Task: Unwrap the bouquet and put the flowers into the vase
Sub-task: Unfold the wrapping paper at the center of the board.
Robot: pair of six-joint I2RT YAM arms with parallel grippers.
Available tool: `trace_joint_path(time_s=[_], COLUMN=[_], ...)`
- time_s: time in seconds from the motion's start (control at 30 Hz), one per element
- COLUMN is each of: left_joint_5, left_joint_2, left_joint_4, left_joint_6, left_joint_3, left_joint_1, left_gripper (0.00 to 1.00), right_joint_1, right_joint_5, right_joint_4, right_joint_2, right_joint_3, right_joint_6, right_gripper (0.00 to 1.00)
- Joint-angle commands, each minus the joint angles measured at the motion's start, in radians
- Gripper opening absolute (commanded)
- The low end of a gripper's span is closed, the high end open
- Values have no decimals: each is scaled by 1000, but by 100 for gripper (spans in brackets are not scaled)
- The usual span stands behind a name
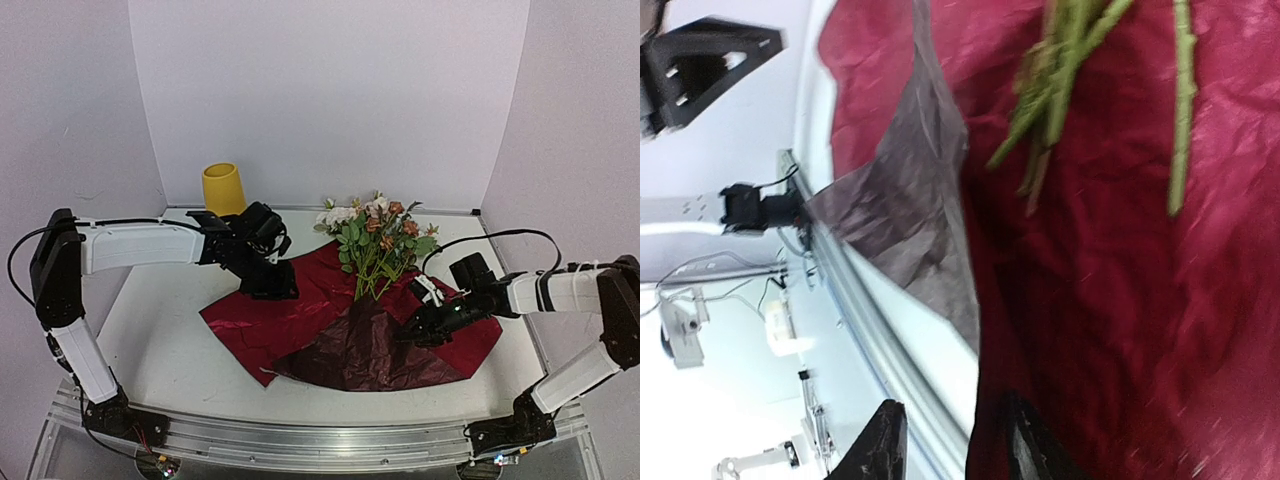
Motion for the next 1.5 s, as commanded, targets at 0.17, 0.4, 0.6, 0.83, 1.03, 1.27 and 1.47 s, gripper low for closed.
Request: trace_joint_path(time_s=[0.17, 0.4, 0.6, 0.83, 1.03, 1.27, 1.47], left_joint_5=[18, 76, 44, 185, 393, 479, 481], left_joint_2=[17, 122, 145, 202, 224, 206, 207], left_joint_4=[27, 31, 30, 37, 39, 38, 38], left_joint_6=[-19, -16, -38, -54, -47, -52, -76], left_joint_3=[51, 148, 199, 249, 231, 159, 132], left_joint_1=[-64, -117, -130, -158, -196, -261, -345], left_gripper=[41, 41, 41, 40, 40, 39, 38], right_joint_1=[22, 42, 57, 65, 70, 70, 70], right_joint_5=[-146, -148, -148, -104, -56, 103, 183], right_joint_4=[-109, -119, -180, -211, -266, -395, -416], right_joint_2=[-202, -300, -408, -528, -609, -694, -672], right_joint_3=[-73, -131, -175, -255, -279, -166, -43], right_joint_6=[3, 51, 74, 154, 187, 168, 122], right_gripper=[40, 42, 44, 47, 48, 52, 54])
